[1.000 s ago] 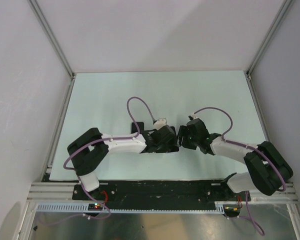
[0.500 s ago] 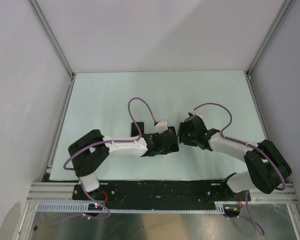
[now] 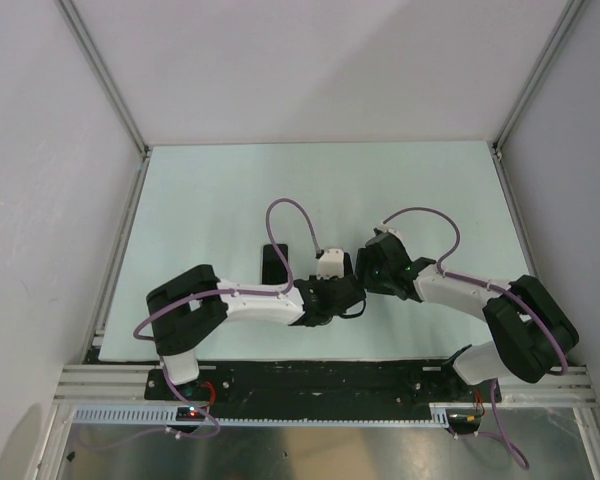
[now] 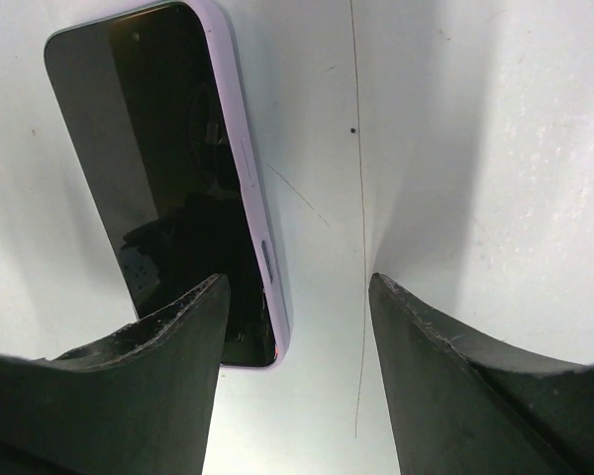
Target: Put the phone into the phone case
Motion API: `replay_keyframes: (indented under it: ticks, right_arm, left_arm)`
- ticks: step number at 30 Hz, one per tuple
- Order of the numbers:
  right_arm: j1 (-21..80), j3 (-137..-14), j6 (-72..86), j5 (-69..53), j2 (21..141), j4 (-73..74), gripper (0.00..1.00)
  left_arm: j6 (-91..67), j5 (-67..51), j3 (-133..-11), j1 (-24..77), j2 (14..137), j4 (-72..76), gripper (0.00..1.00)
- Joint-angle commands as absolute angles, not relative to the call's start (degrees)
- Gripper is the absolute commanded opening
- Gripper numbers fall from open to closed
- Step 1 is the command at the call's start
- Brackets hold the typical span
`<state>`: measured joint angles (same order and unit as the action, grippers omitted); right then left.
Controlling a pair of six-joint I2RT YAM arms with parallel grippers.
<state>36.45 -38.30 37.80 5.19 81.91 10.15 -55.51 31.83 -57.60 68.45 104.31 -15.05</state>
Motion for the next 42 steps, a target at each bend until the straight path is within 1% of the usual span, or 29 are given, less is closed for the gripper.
replay_keyframes:
  ticks: [1, 9, 15, 20, 28, 33, 37, 42]
  right_arm:
    - [36.86, -40.47, 36.95, 6.82, 81.73, 10.14, 0.64]
    - [36.48, -44.1, 35.76, 7.06, 82.12, 12.14, 0.64]
    - [34.52, -45.9, 34.98, 4.88, 82.38, 12.18, 0.65]
    - [32.88, -47.13, 34.33, 2.56, 83.21, 11.28, 0.65]
    - [29.77, -50.31, 33.06, -3.56, 90.02, 7.41, 0.66]
    - [27.96, -52.95, 32.5, -5.88, 95.04, 5.59, 0.66]
    - [27.05, -54.09, 32.35, -7.15, 97.38, 4.71, 0.66]
    - [26.64, -54.72, 32.09, -8.19, 99.03, 4.44, 0.65]
  left_arm:
    - [-59.33, 14.5, -50.47, 69.6, 119.86, -14.64, 0.0]
    - [-55.01, 16.31, -51.95, 67.62, 111.62, -15.33, 0.0]
    - [-52.13, 16.08, -54.44, 64.71, 104.58, -16.33, 0.1]
    - [-49.79, 15.75, -56.05, 61.31, 99.67, -16.81, 0.15]
    - [-47.16, 14.01, -57.7, 54.8, 93.43, -16.9, 0.26]
    - [-45.82, 12.44, -60.31, 48.45, 93.73, -16.97, 0.29]
    - [-44.8, 10.4, -64.49, 45.12, 97.86, -16.89, 0.28]
    - [-44.3, 7.79, -69.47, 43.65, 103.28, -16.92, 0.26]
